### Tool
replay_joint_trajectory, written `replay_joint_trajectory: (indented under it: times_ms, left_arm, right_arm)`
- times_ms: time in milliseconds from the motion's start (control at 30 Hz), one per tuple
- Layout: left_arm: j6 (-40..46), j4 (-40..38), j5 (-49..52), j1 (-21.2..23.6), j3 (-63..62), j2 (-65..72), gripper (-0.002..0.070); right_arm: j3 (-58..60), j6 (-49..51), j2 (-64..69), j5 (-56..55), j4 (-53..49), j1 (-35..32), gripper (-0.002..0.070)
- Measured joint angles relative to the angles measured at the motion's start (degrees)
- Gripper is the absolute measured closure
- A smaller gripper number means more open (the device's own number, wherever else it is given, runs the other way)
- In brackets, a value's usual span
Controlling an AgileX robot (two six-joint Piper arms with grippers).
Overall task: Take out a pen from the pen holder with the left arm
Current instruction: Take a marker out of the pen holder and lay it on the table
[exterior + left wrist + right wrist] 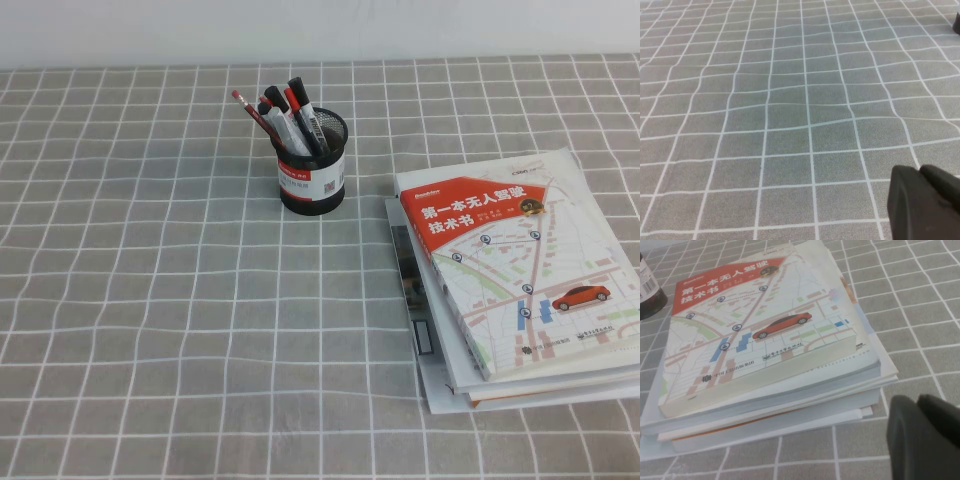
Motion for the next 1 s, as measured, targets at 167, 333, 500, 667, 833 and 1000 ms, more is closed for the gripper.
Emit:
replay_joint_trajectory:
  times_ms: [167, 333, 500, 667, 833, 1000]
  left_arm:
    - [0.00, 0.00, 0.00, 0.00, 0.00, 0.00, 0.0678]
    - [0.00, 0.00, 0.00, 0.00, 0.00, 0.00, 0.0678]
    - [0.00, 0.00, 0.00, 0.00, 0.00, 0.00, 0.0678]
    - [0.00, 0.00, 0.00, 0.00, 0.00, 0.00, 0.0678]
    - [0.00, 0.38, 0.00, 0.00, 0.00, 0.00, 0.0678]
    - [0.00, 1.40, 0.00, 0.00, 0.00, 0.00, 0.0678]
  right_arm:
    - [0.00, 0.00, 0.00, 0.00, 0.00, 0.00, 0.0688]
    - [0.00, 0.00, 0.00, 0.00, 0.00, 0.00, 0.0689]
    - [0.00, 0.00, 0.00, 0.00, 0.00, 0.00, 0.0689]
    - [0.00, 0.00, 0.00, 0.00, 0.00, 0.00, 0.0688]
    - [0.00, 0.00, 0.00, 0.00, 0.00, 0.00, 0.0689]
    - [0.00, 0.00, 0.00, 0.00, 0.00, 0.00, 0.0689]
